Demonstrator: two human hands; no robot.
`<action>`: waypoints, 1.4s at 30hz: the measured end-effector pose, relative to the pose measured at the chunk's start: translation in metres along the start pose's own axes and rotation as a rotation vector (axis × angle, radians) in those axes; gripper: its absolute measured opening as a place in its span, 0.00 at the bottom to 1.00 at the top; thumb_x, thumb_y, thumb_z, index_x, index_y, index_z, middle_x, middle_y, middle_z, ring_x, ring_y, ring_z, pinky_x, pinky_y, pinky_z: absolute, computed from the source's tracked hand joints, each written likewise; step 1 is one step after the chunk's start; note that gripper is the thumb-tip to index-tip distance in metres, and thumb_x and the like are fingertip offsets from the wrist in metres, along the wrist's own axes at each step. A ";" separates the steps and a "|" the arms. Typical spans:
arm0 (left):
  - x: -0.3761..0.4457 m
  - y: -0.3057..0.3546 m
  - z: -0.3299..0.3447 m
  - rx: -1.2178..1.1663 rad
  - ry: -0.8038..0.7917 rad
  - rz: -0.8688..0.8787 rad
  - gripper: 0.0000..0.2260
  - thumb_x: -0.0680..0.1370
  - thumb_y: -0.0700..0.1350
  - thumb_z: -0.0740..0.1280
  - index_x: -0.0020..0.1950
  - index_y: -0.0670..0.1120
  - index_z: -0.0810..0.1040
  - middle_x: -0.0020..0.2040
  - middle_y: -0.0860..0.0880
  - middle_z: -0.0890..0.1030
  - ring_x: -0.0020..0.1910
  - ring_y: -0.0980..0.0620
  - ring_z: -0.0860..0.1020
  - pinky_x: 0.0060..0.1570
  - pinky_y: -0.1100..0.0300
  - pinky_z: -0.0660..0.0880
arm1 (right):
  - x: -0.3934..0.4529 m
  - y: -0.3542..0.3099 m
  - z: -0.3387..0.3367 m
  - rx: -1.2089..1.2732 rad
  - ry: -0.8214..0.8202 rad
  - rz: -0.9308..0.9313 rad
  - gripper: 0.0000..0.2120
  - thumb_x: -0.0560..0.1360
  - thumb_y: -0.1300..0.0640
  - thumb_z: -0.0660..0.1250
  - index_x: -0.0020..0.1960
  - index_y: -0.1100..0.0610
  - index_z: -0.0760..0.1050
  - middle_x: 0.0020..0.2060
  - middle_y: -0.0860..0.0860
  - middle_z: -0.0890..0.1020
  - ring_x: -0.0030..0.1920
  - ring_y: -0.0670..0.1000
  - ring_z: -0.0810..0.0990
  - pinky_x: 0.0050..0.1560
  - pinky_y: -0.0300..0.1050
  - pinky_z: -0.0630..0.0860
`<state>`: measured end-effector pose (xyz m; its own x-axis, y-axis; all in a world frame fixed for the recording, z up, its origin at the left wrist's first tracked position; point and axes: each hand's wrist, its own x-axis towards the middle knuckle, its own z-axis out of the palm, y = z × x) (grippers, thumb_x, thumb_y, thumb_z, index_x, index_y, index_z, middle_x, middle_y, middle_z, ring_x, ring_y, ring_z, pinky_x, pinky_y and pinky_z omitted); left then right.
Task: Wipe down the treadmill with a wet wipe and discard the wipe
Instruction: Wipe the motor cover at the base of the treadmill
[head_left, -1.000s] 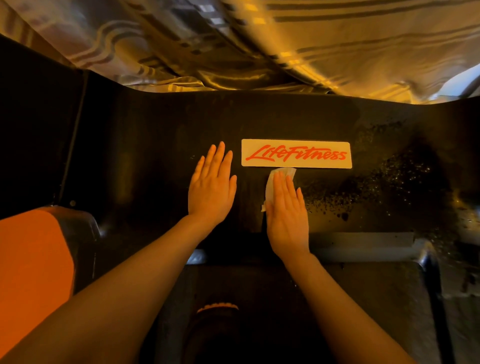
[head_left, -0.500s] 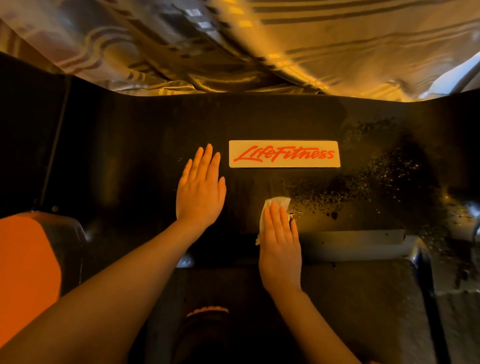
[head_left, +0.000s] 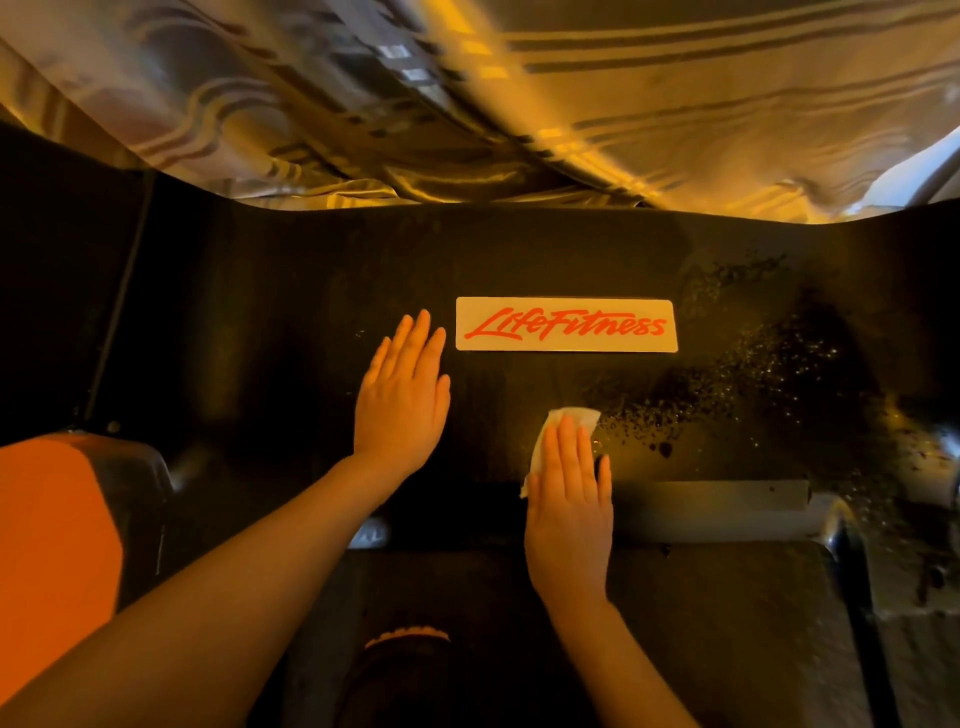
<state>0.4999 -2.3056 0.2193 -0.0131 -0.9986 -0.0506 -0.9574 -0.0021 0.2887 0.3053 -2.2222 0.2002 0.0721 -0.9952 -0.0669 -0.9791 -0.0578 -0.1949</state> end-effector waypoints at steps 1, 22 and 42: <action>-0.004 0.003 0.001 -0.021 -0.004 0.041 0.23 0.82 0.47 0.59 0.77 0.42 0.63 0.78 0.43 0.60 0.78 0.46 0.55 0.76 0.48 0.54 | -0.004 0.001 0.000 -0.004 0.000 0.002 0.28 0.80 0.53 0.49 0.78 0.59 0.57 0.77 0.57 0.60 0.78 0.56 0.57 0.75 0.57 0.56; -0.013 0.014 0.006 0.093 -0.049 0.102 0.26 0.81 0.52 0.48 0.76 0.42 0.65 0.77 0.43 0.62 0.77 0.45 0.59 0.74 0.51 0.54 | 0.017 0.017 -0.002 -0.021 0.100 0.001 0.26 0.82 0.52 0.52 0.77 0.61 0.61 0.76 0.58 0.63 0.77 0.56 0.59 0.74 0.59 0.58; -0.014 0.013 0.008 0.090 -0.042 0.109 0.26 0.81 0.52 0.49 0.76 0.41 0.64 0.77 0.42 0.62 0.77 0.44 0.59 0.74 0.48 0.58 | 0.059 0.039 -0.014 -0.013 0.111 0.065 0.25 0.83 0.52 0.50 0.78 0.60 0.60 0.77 0.58 0.62 0.78 0.57 0.58 0.75 0.59 0.52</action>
<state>0.4854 -2.2915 0.2160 -0.1292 -0.9895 -0.0643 -0.9715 0.1133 0.2082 0.2688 -2.2841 0.2028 -0.0125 -0.9995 0.0298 -0.9835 0.0070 -0.1809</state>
